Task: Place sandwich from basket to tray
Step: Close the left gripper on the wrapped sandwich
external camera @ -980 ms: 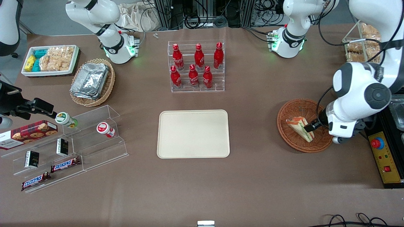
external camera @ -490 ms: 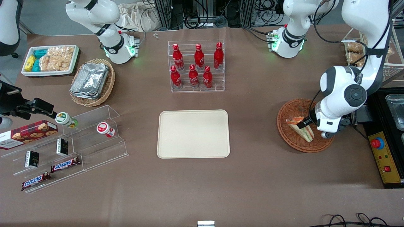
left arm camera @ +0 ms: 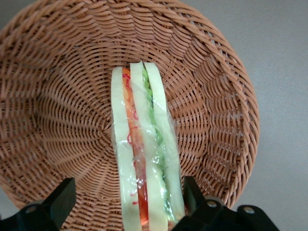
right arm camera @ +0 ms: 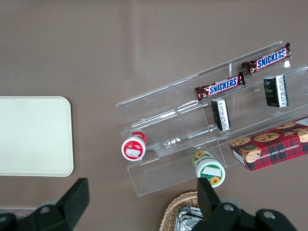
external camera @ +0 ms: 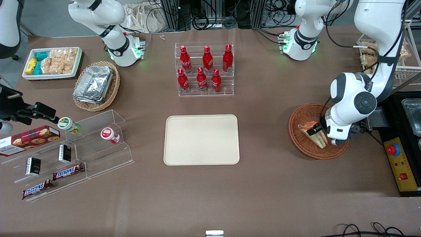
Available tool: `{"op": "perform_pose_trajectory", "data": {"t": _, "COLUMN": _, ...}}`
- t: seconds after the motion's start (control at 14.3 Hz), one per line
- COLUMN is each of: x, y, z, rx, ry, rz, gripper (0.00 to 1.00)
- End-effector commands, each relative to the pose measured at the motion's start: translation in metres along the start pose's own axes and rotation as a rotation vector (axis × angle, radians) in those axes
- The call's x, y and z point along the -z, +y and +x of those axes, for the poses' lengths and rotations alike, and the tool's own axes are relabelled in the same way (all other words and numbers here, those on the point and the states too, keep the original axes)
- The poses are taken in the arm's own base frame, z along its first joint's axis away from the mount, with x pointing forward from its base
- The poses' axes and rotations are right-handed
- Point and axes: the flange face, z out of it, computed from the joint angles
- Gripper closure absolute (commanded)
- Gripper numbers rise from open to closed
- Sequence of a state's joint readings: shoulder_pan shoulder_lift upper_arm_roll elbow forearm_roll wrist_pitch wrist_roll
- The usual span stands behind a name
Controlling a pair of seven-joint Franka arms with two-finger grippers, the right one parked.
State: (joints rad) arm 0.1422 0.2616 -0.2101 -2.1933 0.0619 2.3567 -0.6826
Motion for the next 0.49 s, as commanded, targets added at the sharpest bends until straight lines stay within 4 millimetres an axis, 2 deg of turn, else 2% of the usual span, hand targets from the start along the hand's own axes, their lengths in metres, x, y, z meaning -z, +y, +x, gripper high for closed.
{"op": "perform_pose_trajectory", "data": {"t": 0.0, "x": -0.009, "y": 0.0, "z": 0.001, "rx": 0.005, "ry": 0.021, "rz": 0.0, "gripper": 0.49}}
{"op": "perform_pose_trajectory", "data": {"t": 0.07, "x": -0.008, "y": 0.0, "z": 0.003, "rx": 0.025, "ry": 0.025, "rz": -0.003, "gripper": 0.78}}
{"op": "perform_pose_trajectory", "data": {"t": 0.14, "x": -0.004, "y": 0.002, "z": 0.005, "rx": 0.05, "ry": 0.032, "rz": -0.008, "gripper": 0.97}}
{"op": "perform_pose_trajectory", "data": {"t": 0.35, "x": 0.012, "y": 0.015, "z": 0.013, "rx": 0.115, "ry": 0.064, "rz": -0.03, "gripper": 1.0}}
{"op": "perform_pose_trajectory", "data": {"t": 0.42, "x": 0.023, "y": 0.019, "z": 0.016, "rx": 0.13, "ry": 0.076, "rz": -0.035, "gripper": 1.0}}
